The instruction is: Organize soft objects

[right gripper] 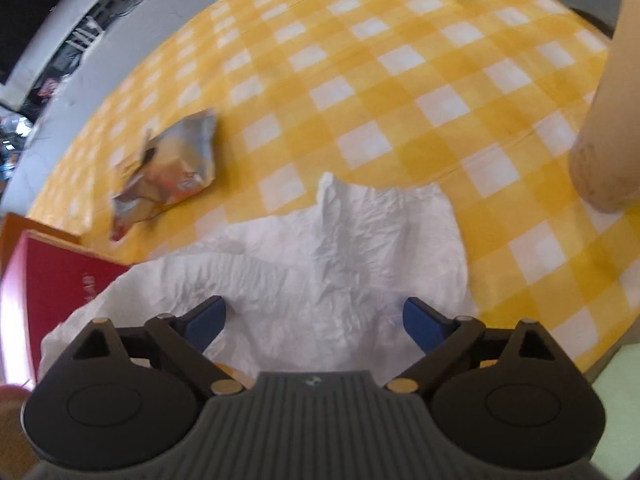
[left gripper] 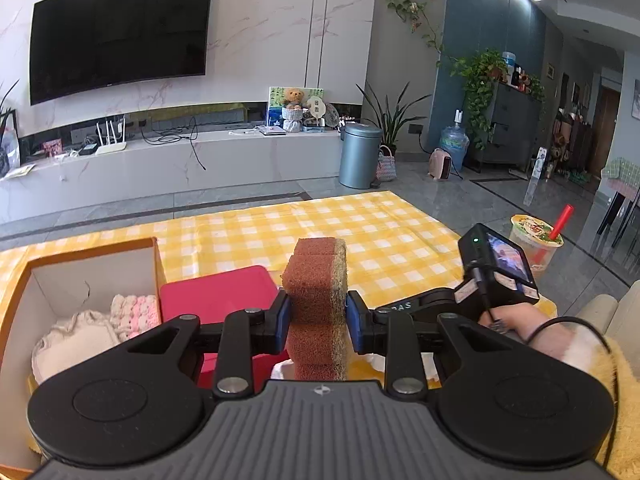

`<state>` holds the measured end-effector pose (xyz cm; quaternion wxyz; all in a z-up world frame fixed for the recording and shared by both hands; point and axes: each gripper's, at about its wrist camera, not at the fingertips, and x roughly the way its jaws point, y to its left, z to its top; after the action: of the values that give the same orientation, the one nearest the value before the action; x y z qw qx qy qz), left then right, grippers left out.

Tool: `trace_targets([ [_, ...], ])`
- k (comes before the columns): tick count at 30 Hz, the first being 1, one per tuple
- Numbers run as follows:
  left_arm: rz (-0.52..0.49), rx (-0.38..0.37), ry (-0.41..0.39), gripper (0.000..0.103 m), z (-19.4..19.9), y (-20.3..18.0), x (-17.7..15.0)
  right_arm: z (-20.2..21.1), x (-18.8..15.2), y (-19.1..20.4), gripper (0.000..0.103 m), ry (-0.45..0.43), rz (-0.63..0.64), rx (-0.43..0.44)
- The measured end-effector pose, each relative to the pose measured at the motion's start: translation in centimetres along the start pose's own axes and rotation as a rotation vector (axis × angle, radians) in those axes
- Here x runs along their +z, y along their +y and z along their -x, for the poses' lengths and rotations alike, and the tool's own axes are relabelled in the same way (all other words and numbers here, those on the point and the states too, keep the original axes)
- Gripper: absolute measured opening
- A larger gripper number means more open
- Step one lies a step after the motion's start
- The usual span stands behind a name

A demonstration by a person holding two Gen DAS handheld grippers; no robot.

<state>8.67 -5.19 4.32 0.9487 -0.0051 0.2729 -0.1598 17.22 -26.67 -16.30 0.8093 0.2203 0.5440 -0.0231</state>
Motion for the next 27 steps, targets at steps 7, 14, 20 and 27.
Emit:
trace_targets([
  [7, 0.058, -0.031, -0.01, 0.033, 0.7, 1.5, -0.4, -1.8, -0.7, 3.5, 0.101, -0.045, 0.131, -0.204],
  [14, 0.074, -0.025, 0.007, 0.033, 0.7, 1.7, -0.6, -2.2, -1.8, 5.0, 0.093, -0.107, 0.294, -0.241],
  [20, 0.052, -0.005, 0.015, 0.033, 0.6, 1.2, -0.8, -1.2, -2.3, 6.2, 0.04, -0.139, 0.379, -0.213],
  [27, 0.049, 0.048, 0.014, 0.033, 0.6, 0.7, -0.6, 0.4, -2.0, 5.5, 0.01, -0.173, 0.377, -0.164],
])
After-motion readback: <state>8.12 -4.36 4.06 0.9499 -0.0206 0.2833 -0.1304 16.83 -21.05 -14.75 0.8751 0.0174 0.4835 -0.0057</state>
